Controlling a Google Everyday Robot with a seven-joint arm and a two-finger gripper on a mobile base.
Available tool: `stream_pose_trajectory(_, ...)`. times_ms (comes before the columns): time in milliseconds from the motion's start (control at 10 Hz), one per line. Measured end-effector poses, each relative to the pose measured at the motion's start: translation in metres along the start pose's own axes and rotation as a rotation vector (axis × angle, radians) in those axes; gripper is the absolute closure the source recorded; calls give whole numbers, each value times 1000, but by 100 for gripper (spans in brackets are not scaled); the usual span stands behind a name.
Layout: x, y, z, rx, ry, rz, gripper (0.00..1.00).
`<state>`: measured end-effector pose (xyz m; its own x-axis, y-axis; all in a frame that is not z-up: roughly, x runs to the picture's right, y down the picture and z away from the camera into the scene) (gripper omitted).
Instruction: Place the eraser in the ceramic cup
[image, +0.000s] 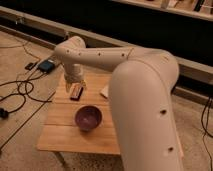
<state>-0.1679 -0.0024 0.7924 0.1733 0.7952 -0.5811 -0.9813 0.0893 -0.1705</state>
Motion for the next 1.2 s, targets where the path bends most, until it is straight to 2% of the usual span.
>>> stream_pose_trajectory(400, -40, 25, 29, 16, 37, 54, 35)
stream_pose_trajectory(700, -61, 42, 53, 25, 73, 102, 35)
stream_pose_trajectory(1200, -78, 44, 96, 21, 119, 192, 35)
